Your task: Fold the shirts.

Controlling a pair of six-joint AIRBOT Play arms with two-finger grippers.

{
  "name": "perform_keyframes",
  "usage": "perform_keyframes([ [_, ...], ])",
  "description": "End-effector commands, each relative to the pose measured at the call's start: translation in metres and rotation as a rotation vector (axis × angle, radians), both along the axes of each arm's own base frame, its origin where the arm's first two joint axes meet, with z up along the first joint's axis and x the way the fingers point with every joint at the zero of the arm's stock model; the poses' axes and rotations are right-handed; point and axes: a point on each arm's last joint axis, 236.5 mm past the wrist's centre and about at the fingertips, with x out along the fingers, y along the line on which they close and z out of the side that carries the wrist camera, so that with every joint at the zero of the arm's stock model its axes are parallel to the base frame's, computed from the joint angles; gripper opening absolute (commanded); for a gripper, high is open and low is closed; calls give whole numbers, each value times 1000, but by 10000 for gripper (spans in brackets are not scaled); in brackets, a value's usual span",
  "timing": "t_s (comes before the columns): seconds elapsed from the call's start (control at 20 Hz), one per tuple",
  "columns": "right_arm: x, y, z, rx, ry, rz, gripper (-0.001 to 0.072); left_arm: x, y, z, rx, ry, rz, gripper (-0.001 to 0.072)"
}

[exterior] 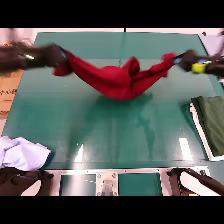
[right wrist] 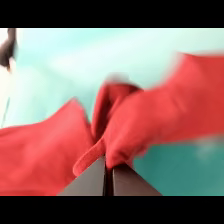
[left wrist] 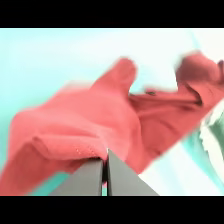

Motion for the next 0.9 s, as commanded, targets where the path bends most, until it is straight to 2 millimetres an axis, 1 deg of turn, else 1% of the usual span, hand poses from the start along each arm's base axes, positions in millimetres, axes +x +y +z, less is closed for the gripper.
perform_keyframes([
  [0.0, -59, -23, 102, -89, -260, -105, 16, -57, 34, 104, 8, -272, 107, 25],
  [0.1, -93, -27, 143, -137, -376, -158, 16, -79, 66, 140, 81, -381, 221, 26],
  [0.15, -111, -24, 160, -148, -423, -177, 16, -89, 80, 151, 131, -417, 267, 26],
  [0.2, -127, -18, 172, -159, -462, -183, 17, -93, 91, 154, 183, -428, 297, 26],
  [0.25, -140, -12, 181, -165, -489, -186, 17, -95, 102, 153, 236, -422, 327, 26],
  [0.3, -150, -8, 187, -172, -512, -189, 17, -95, 114, 147, 295, -403, 359, 26],
  [0.35, -156, -8, 188, -178, -514, -202, 17, -91, 122, 137, 340, -377, 381, 26],
  [0.4, -156, -12, 182, -189, -487, -219, 17, -85, 124, 123, 368, -337, 381, 26],
  [0.45, -153, -17, 171, -196, -439, -228, 17, -77, 123, 108, 386, -292, 368, 26],
  [0.55, -140, -22, 134, -179, -324, -212, 17, -57, 120, 66, 423, -177, 340, 27],
  [0.65, -119, -32, 82, -138, -202, -212, 17, -31, 116, 10, 464, -44, 307, 27],
  [0.75, -97, -42, 13, -97, -55, -211, 17, -7, 104, -57, 478, 102, 244, 27],
  [0.85, -84, -45, -69, -45, 127, -199, 17, 6, 87, -130, 483, 263, 152, 27],
])
